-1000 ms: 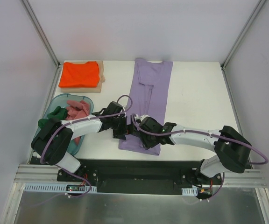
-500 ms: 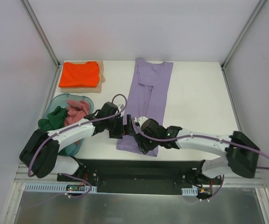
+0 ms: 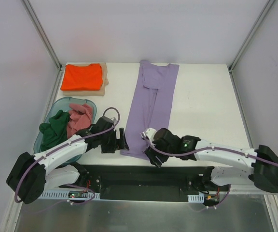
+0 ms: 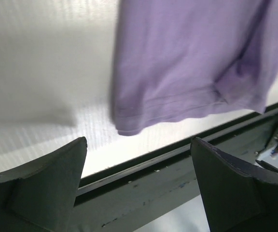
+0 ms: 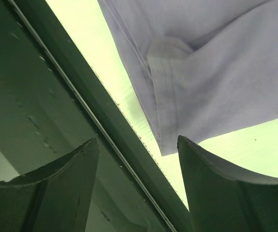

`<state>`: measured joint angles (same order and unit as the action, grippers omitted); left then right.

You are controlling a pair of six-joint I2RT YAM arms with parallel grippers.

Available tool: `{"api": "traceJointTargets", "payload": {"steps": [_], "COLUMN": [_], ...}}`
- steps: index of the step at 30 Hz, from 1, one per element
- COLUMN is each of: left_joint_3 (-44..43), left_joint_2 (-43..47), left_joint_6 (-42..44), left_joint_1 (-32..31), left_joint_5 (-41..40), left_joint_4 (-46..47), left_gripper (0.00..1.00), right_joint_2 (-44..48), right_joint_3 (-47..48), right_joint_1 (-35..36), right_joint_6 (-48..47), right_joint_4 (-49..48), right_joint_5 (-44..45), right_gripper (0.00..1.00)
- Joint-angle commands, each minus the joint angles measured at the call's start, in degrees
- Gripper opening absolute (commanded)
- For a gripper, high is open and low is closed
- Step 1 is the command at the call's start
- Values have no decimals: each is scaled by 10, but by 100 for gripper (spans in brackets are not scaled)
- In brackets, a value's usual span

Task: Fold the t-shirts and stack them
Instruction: Grab the bottom of the folded rectangular tshirt with both arms

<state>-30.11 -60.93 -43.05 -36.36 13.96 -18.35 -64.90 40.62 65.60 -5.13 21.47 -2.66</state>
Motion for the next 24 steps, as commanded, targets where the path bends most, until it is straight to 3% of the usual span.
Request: {"api": "traceJointTargets", "payload": {"steps": [1,5,11,13,16,18,24], "left_joint_3": [3,7,7,6,7,22,71], "left_joint_2": [-38,-77,-137,-154,-162,-148,-61], "left_joint_6": [-22,-36,-43,-42,-38,-39,-53], "left_joint_1": [-2,-2,-2,-2,-2,-2,-2], "left_joint_5": [-25,-4,-4,-2,10,10,24], "left_joint_4": [-7,38,64,68,69,69,65], "left_gripper": [84,74,56,42,0,0,0], "right_joint_2": [-88,-184,-249,-254,-261,-268,-289], "right_joint_3": [40,82,107,107,108,113,133], "right_joint_1": [14,26,41,44,51,58,92], "right_joint_6": [-48,-59,-46,-41,-32,-27,-1], "right_joint_4": [17,48,80,82,92,96,114], "right_joint_5": [23,55,95,96,115,129,190], "right_gripper": [68,64,56,51,47,44,17]}}
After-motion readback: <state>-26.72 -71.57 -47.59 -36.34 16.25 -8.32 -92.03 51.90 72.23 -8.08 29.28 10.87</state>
